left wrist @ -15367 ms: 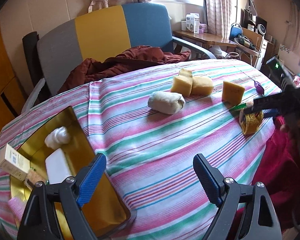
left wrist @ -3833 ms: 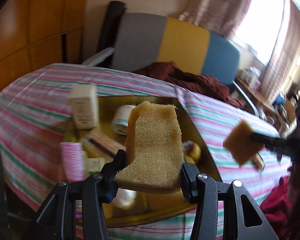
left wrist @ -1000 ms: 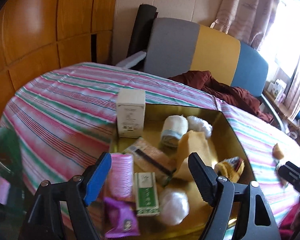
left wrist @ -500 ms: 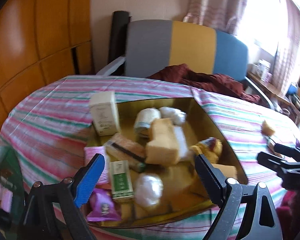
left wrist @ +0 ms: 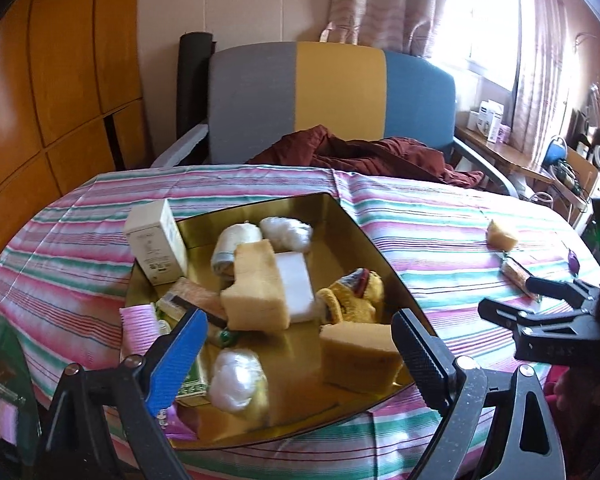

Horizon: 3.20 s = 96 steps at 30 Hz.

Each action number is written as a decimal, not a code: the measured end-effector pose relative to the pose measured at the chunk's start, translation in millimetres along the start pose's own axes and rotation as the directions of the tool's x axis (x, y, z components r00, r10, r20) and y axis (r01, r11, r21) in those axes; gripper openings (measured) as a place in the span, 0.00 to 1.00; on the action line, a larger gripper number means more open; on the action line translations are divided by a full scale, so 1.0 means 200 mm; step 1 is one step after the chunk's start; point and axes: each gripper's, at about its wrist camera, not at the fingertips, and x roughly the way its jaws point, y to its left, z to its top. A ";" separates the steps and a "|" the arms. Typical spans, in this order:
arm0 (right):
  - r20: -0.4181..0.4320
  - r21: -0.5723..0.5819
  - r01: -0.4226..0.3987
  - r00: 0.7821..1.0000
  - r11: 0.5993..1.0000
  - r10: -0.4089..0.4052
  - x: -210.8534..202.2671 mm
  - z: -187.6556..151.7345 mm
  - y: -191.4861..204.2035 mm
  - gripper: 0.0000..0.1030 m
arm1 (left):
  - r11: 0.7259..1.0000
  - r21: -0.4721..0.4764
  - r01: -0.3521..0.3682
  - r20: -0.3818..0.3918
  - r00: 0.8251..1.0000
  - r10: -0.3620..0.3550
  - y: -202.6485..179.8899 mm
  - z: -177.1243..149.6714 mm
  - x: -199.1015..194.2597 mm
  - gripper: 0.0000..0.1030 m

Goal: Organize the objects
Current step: 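Move both tools back toward the last sponge and cracker packet, then grasp the cracker packet with the right tool while the left tool grasps the sponge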

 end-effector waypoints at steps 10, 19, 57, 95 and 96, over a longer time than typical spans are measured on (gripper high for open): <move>0.046 -0.048 0.247 0.969 0.968 -0.245 -0.04 0.05 -0.07 1.00 | 1.000 0.009 0.014 -0.013 1.000 -0.014 -0.05 0.01 0.01 0.95; 0.051 -0.089 0.262 0.965 0.961 -0.258 -0.04 0.05 -0.09 1.00 | 0.999 0.040 0.031 -0.020 0.999 -0.030 -0.13 0.03 0.02 0.95; -0.240 -0.035 0.174 0.954 0.984 -0.177 0.28 0.17 -0.88 0.99 | 0.969 0.180 0.169 -0.064 0.985 -0.159 -0.53 0.17 0.17 0.96; -0.342 0.370 0.414 0.893 0.832 -0.292 0.25 0.10 -1.53 0.45 | 0.883 0.314 0.349 -0.263 0.925 -0.273 -1.74 0.54 1.02 0.96; -0.350 0.369 0.422 0.889 0.828 -0.296 0.27 0.10 -1.54 0.45 | 0.877 0.331 0.347 -0.266 0.926 -0.267 -1.78 0.54 1.04 0.96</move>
